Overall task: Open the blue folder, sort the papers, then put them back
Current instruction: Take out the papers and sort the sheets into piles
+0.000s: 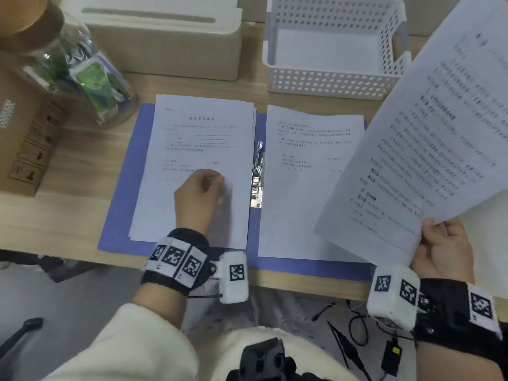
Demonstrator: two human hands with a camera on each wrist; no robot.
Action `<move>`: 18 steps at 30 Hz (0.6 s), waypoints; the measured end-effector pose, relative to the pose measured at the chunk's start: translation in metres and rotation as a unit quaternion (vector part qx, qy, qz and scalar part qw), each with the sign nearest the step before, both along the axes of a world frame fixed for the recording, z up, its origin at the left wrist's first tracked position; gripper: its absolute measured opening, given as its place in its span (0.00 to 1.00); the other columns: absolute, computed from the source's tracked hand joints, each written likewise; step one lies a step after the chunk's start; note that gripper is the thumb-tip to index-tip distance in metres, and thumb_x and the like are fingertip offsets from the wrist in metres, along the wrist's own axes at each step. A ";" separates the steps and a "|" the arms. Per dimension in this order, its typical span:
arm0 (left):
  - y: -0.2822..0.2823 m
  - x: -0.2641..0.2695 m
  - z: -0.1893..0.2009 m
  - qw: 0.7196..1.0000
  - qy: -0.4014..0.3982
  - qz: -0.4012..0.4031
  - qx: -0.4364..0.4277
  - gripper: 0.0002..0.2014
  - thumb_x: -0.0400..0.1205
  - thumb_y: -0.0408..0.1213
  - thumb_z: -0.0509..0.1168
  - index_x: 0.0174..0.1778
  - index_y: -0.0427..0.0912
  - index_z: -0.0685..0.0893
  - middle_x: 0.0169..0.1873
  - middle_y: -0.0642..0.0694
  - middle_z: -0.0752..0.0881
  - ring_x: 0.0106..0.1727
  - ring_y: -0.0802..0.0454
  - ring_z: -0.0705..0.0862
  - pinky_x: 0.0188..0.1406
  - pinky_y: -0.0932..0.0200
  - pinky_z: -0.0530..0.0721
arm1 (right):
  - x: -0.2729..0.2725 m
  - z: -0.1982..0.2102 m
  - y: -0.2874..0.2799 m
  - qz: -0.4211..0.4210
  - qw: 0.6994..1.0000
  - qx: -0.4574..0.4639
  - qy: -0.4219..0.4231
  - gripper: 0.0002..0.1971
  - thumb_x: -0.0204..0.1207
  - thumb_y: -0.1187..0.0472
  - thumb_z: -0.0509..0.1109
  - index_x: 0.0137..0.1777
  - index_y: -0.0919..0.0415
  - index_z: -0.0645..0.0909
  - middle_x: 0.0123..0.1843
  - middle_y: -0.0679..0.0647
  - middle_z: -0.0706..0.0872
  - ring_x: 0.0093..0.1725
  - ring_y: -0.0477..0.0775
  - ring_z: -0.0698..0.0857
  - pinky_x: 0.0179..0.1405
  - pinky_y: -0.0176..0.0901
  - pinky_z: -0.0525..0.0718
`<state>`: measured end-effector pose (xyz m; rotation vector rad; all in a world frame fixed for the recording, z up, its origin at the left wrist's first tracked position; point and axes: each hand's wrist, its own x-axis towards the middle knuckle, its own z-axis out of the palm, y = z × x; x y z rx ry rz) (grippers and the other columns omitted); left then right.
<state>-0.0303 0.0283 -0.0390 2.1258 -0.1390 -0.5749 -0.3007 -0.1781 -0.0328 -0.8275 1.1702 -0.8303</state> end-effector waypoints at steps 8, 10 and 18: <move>0.066 0.055 -0.013 0.961 -0.030 0.059 0.267 0.38 0.63 0.44 0.79 0.65 0.37 0.71 0.66 0.36 0.73 0.66 0.36 0.75 0.64 0.44 0.74 | 0.013 -0.005 0.002 0.025 0.999 0.025 -0.005 0.24 0.82 0.71 0.58 0.44 0.42 0.87 0.50 0.43 0.91 0.65 0.54 0.84 0.65 0.58 0.80; 0.066 0.060 -0.018 0.964 -0.014 0.055 0.259 0.34 0.63 0.44 0.79 0.62 0.38 0.73 0.64 0.38 0.78 0.64 0.38 0.78 0.62 0.45 0.77 | 0.017 -0.002 0.004 0.030 0.999 0.033 -0.008 0.27 0.83 0.71 0.57 0.40 0.39 0.89 0.46 0.41 0.92 0.57 0.47 0.88 0.65 0.57 0.79; 0.067 0.065 -0.020 0.962 -0.022 0.078 0.263 0.40 0.58 0.44 0.82 0.62 0.35 0.73 0.66 0.35 0.75 0.66 0.33 0.75 0.63 0.42 0.75 | 0.022 0.001 0.011 0.042 0.998 0.027 -0.030 0.27 0.83 0.71 0.56 0.41 0.41 0.89 0.48 0.41 0.92 0.49 0.42 0.90 0.52 0.45 0.89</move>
